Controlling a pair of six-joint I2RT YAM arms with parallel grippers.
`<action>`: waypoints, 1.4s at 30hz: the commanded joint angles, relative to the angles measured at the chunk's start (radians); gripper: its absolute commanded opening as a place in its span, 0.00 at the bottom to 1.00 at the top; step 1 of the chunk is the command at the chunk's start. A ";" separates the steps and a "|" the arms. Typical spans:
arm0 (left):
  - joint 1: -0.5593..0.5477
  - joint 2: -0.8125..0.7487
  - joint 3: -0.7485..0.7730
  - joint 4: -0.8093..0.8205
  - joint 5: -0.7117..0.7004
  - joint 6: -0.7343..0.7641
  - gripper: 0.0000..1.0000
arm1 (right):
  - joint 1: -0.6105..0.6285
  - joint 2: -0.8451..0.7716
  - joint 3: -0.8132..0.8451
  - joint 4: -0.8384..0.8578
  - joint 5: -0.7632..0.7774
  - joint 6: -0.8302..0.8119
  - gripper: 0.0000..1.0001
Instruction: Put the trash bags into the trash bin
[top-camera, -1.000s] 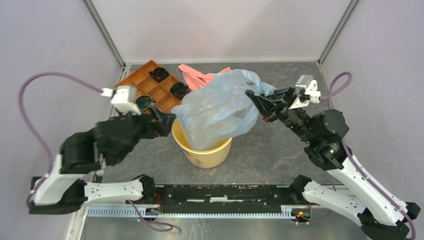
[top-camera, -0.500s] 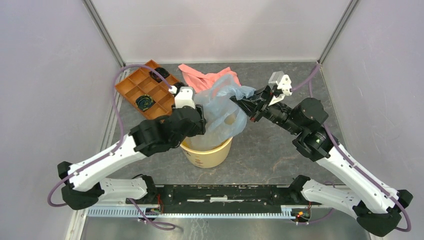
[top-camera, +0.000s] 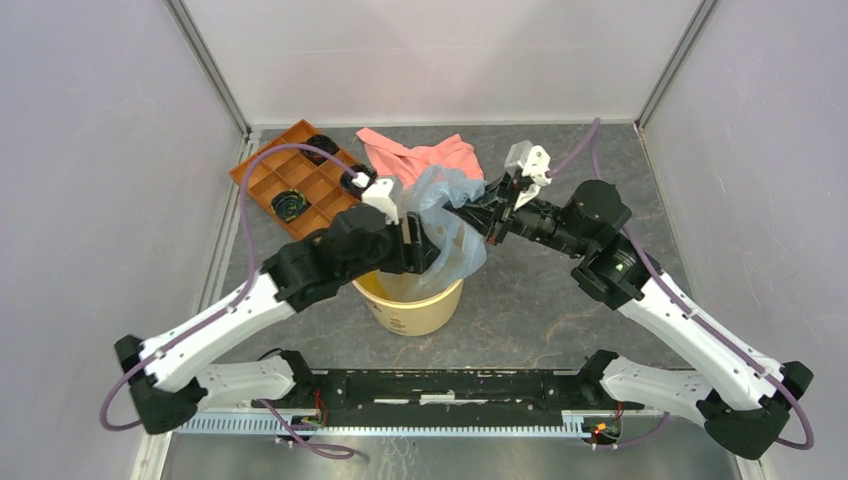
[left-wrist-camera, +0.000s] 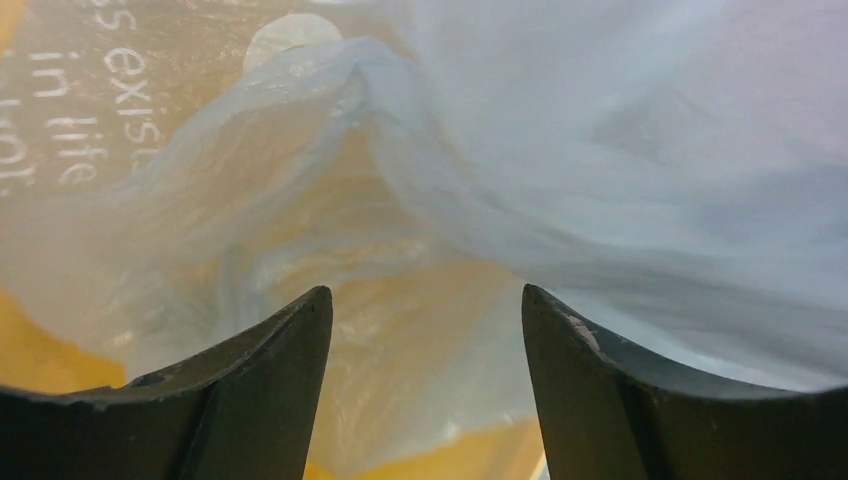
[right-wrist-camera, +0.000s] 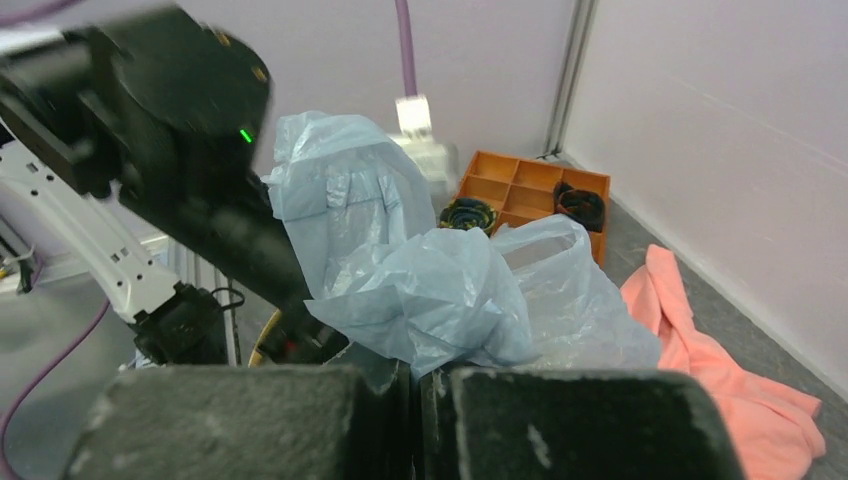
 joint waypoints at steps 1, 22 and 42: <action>0.003 -0.176 0.017 -0.071 0.022 0.079 0.79 | -0.001 0.044 -0.006 -0.007 -0.096 -0.031 0.01; 0.003 -0.412 -0.125 -0.303 -0.248 -0.156 0.86 | 0.036 0.179 -0.070 0.143 -0.082 0.171 0.01; 0.003 -0.268 -0.075 -0.105 -0.108 0.020 0.92 | 0.037 0.056 -0.128 0.025 0.168 0.072 0.01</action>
